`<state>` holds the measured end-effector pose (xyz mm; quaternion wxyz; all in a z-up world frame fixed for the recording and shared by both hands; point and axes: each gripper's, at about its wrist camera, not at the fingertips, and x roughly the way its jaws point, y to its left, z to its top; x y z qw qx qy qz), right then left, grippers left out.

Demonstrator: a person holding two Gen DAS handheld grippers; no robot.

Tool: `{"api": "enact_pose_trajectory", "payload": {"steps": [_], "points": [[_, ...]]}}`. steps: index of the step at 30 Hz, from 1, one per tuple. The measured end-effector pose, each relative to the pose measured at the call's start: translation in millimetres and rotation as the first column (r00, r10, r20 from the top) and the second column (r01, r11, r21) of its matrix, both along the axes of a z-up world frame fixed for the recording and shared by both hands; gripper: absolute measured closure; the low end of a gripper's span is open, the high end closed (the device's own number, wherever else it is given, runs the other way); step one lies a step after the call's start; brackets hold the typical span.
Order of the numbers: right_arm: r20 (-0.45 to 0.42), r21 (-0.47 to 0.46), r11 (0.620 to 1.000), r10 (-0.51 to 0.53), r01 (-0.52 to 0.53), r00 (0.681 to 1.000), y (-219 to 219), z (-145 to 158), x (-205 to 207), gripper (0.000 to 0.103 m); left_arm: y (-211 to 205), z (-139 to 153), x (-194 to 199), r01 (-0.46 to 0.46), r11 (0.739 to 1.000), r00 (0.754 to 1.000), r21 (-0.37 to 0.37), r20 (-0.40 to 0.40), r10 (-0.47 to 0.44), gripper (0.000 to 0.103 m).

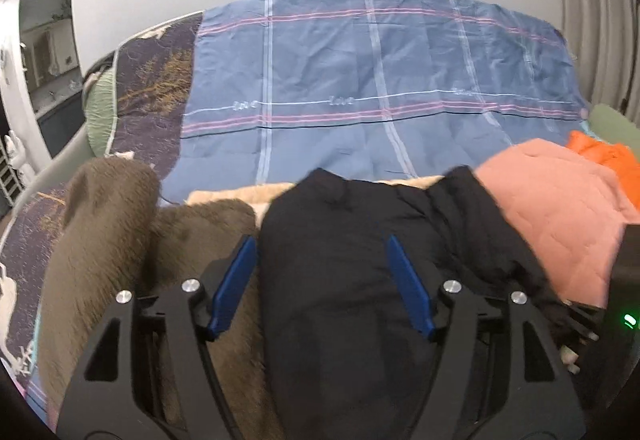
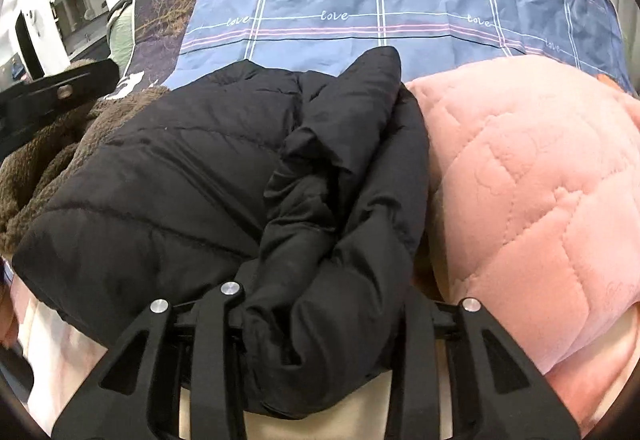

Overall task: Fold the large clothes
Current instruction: 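Carry the jacket bundle with both grippers toward the brown folded garment, then lower the jacket bundle beside the pink garment and open both grippers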

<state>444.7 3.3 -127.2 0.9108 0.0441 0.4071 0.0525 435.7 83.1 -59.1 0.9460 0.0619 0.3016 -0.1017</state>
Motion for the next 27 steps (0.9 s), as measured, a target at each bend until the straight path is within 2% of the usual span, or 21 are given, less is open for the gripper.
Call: {"api": "enact_pose_trajectory", "payload": {"steps": [3, 4, 7, 9, 11, 13, 14, 17, 19, 22, 23, 24, 27], "points": [[-0.003, 0.013, 0.999, 0.044, -0.044, 0.999, 8.8, 7.2, -8.6, 0.065, -6.3, -7.0, -23.2, 0.073, 0.997, 0.997, 0.001, -0.018, -0.073, 0.032], [-0.010, 0.032, 0.998, 0.055, -0.054, 0.998, 8.3, 10.5, -8.4, 0.065, -11.9, -16.2, -33.7, 0.103, 0.994, 0.994, 0.045, -0.041, -0.101, 0.032], [-0.011, 0.147, 0.986, 0.079, -0.077, 0.997, -6.3, 23.6, -41.6, 0.065, -26.7, -53.2, -41.7, 0.105, 0.971, 0.992, 0.215, -0.094, -0.086, 0.032], [-0.036, 0.256, 0.962, 0.105, -0.093, 0.994, -20.6, 26.5, -54.0, 0.064, -24.0, -68.7, -47.0, 0.094, 0.963, 0.993, 0.251, -0.091, -0.073, 0.031], [-0.060, 0.342, 0.934, 0.125, -0.098, 0.990, -32.0, 25.0, -71.6, 0.064, -17.8, -73.2, -50.5, 0.088, 0.975, 0.993, 0.205, -0.093, -0.070, 0.030], [-0.048, 0.359, 0.929, 0.113, -0.088, 0.992, -40.1, 29.0, -92.9, 0.047, -17.3, -72.8, -53.0, 0.079, 0.979, 0.994, 0.190, -0.095, -0.061, 0.030], [-0.028, 0.378, 0.921, 0.110, -0.091, 0.994, -44.1, 34.4, -104.3, 0.044, -18.2, -73.1, -52.9, 0.071, 0.977, 0.994, 0.201, -0.092, -0.053, 0.030], [-0.004, 0.446, 0.888, 0.132, -0.116, 0.991, -53.9, 50.3, -140.1, 0.042, -19.4, -73.6, -49.0, 0.036, 0.979, 0.995, 0.198, -0.102, -0.016, 0.030], [0.030, 0.426, 0.894, 0.138, -0.138, 0.990, -59.0, 61.0, -161.2, 0.042, -19.9, -70.9, -48.6, 0.013, 0.983, 0.995, 0.185, -0.103, 0.006, 0.030], [0.071, 0.323, 0.932, 0.148, -0.163, 0.986, -63.3, 74.3, -193.1, 0.042, -20.4, -63.9, -57.4, -0.005, 0.986, 0.996, 0.167, -0.090, 0.020, 0.032], [0.079, 0.314, 0.934, 0.153, -0.170, 0.985, -64.0, 76.4, -198.7, 0.042, -19.2, -60.1, -61.4, -0.009, 0.988, 0.996, 0.154, -0.085, 0.022, 0.032], [0.088, 0.311, 0.933, 0.163, -0.183, 0.983, -65.6, 79.1, -207.4, 0.042, -16.8, -55.1, -66.1, -0.010, 0.992, 0.997, 0.127, -0.081, 0.020, 0.032], [0.114, 0.275, 0.940, 0.178, -0.203, 0.977, -68.9, 85.0, -230.7, 0.042, -1.3, -35.2, -92.5, 0.016, 0.998, 0.997, -0.054, -0.079, -0.020, 0.032]]}}
